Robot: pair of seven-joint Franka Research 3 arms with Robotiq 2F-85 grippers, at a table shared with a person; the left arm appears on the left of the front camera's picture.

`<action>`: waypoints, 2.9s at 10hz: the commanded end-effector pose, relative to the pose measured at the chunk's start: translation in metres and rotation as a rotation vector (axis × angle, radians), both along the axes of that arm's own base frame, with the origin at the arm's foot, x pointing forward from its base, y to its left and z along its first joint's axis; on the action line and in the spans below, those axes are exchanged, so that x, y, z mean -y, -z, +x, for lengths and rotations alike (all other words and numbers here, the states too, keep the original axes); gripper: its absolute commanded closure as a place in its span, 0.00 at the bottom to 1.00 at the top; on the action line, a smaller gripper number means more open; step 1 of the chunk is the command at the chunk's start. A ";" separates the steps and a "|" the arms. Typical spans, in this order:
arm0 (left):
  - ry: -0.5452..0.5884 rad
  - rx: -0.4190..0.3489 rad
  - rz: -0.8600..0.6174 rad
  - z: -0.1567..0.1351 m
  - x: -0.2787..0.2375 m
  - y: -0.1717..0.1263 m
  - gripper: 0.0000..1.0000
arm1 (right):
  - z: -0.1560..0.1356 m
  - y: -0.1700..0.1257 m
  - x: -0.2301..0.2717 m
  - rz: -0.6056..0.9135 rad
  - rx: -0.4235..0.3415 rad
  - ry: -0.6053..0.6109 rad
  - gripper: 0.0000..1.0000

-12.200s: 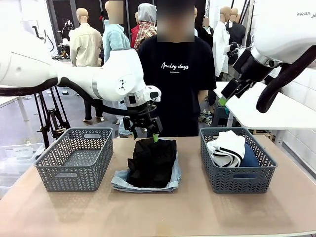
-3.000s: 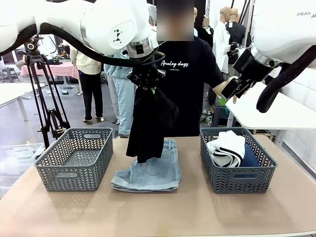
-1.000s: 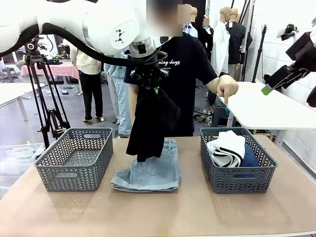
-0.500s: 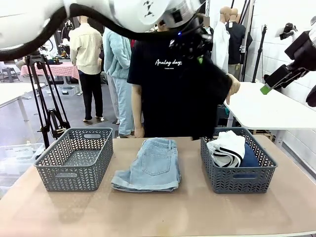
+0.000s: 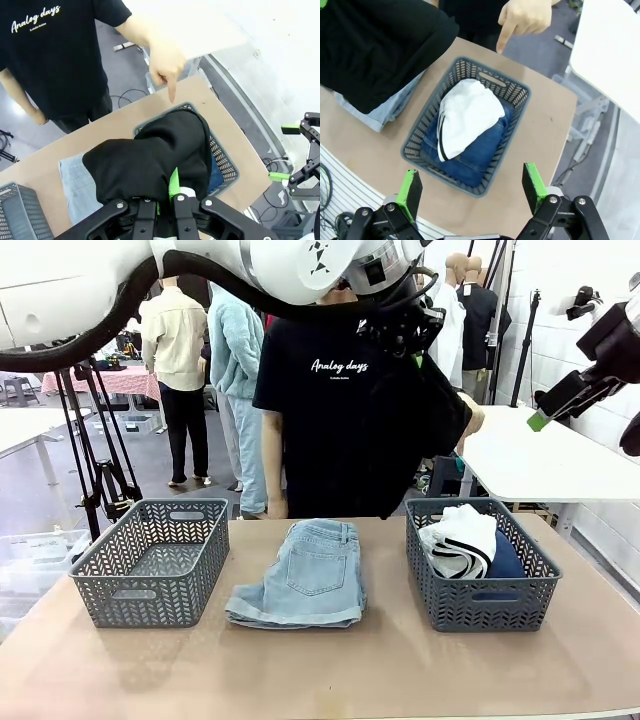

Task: Sort the tops and bottoms.
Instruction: Sort the clothes according to human instructions.

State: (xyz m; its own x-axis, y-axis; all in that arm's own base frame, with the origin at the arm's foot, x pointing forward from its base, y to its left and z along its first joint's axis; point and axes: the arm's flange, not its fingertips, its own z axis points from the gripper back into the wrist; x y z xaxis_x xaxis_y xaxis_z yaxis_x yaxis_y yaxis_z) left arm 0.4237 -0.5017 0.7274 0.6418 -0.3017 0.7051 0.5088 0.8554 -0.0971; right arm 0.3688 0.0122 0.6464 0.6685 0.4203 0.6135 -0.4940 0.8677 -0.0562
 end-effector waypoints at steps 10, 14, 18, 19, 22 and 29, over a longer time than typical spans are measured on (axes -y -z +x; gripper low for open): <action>0.179 -0.064 -0.314 0.052 0.089 0.047 1.00 | 0.000 0.000 0.000 -0.014 0.001 0.000 0.00; 0.131 -0.171 -0.157 0.053 0.105 0.116 1.00 | 0.000 0.000 0.000 -0.014 0.001 0.000 0.00; 0.139 -0.203 -0.155 0.056 0.102 0.146 1.00 | 0.000 0.000 0.000 -0.014 0.001 0.000 0.00; 0.139 -0.203 -0.155 0.056 0.102 0.146 1.00 | 0.000 0.000 0.000 -0.014 0.001 0.000 0.00; 0.136 -0.215 -0.151 0.056 0.103 0.153 1.00 | 0.000 0.000 0.000 -0.014 0.001 0.000 0.00; 0.148 -0.317 -0.012 0.138 0.146 0.268 1.00 | 0.000 0.000 0.000 -0.014 0.001 0.000 0.00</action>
State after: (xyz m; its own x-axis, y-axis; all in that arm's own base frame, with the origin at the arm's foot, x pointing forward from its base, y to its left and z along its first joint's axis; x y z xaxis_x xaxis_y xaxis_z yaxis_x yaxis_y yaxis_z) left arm 0.5432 -0.6172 0.4439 0.7878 -0.3518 0.5056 0.5616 0.7473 -0.3552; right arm 0.3689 0.0122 0.6465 0.6685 0.4204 0.6135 -0.4939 0.8677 -0.0563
